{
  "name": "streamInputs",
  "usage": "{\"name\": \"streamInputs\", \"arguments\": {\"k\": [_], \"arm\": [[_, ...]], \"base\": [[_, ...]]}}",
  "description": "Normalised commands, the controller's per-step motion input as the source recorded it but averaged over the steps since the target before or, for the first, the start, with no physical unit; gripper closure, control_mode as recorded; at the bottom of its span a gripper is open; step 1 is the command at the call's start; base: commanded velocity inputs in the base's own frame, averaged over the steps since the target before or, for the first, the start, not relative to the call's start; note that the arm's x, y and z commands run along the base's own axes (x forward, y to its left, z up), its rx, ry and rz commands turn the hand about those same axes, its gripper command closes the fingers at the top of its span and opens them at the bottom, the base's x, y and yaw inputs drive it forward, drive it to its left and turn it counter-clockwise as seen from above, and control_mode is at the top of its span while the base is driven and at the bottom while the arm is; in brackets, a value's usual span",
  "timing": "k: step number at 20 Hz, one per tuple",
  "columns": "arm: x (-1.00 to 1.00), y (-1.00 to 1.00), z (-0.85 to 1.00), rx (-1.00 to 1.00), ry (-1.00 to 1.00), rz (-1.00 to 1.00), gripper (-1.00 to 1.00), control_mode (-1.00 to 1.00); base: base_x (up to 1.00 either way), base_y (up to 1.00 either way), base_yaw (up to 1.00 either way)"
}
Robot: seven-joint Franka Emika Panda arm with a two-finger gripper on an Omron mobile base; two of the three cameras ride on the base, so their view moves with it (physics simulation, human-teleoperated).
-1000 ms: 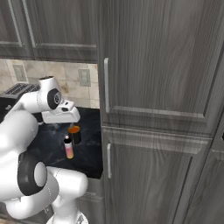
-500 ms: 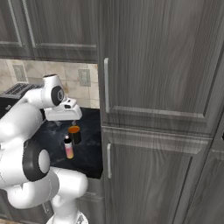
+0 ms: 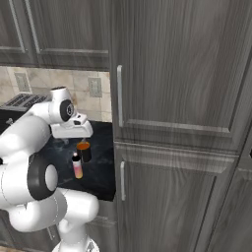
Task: Place the microwavable item in the microwave. Then, close the microwave door and press the start button.
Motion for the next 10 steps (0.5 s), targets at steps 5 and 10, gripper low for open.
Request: {"name": "streamInputs", "arguments": {"k": [5,10], "arm": [[0.00,0.00,-0.19,0.03,0.00,0.01,-1.00,-1.00],[0.00,-0.05,-0.01,0.06,-0.01,0.01,-1.00,-1.00]], "base": [[0.00,0.00,0.00],[0.00,0.00,0.00]]}}
